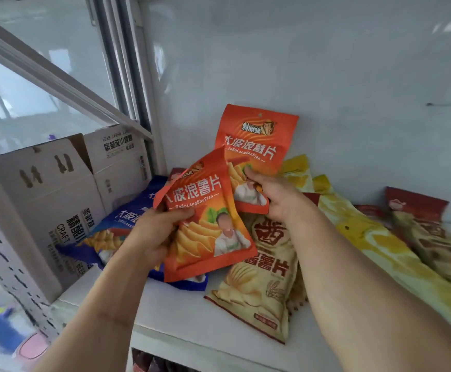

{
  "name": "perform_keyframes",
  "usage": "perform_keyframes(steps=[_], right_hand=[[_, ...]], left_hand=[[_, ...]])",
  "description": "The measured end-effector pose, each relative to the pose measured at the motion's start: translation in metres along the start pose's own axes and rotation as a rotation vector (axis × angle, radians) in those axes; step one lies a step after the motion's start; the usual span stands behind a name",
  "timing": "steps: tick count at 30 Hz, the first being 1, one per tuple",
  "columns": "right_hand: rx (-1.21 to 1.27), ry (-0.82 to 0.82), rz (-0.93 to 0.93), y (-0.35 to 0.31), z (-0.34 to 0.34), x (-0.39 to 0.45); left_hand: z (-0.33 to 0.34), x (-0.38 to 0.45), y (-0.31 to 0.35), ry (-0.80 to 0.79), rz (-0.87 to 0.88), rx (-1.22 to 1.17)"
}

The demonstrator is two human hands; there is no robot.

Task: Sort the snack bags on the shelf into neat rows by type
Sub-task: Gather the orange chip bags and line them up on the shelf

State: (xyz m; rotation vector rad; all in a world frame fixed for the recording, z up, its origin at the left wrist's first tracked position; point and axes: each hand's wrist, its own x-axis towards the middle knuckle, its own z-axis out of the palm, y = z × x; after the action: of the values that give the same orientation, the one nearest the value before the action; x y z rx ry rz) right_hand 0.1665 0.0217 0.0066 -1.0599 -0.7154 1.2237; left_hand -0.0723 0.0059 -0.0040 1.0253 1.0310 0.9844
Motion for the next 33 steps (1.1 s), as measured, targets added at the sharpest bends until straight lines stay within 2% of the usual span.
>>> perform_keyframes(steps=[9,18,24,33], right_hand=[[-0.251,0.250,-0.149,-0.014,-0.066,-0.110],[-0.290,0.654,-0.206,-0.003,-0.135,-0.252],[-0.327,0.831,-0.248,-0.009,-0.209,-0.350],[-0.257,0.926,-0.313,-0.034,-0.380,-0.461]], left_hand=[[0.023,-0.060,-0.023,-0.358,-0.017,-0.091],[0.072,-0.131,-0.068,-0.537,-0.080,-0.124],[0.151,-0.180,-0.100,-0.717,-0.105,-0.108],[0.327,-0.262,-0.162,-0.803,-0.168,-0.048]])
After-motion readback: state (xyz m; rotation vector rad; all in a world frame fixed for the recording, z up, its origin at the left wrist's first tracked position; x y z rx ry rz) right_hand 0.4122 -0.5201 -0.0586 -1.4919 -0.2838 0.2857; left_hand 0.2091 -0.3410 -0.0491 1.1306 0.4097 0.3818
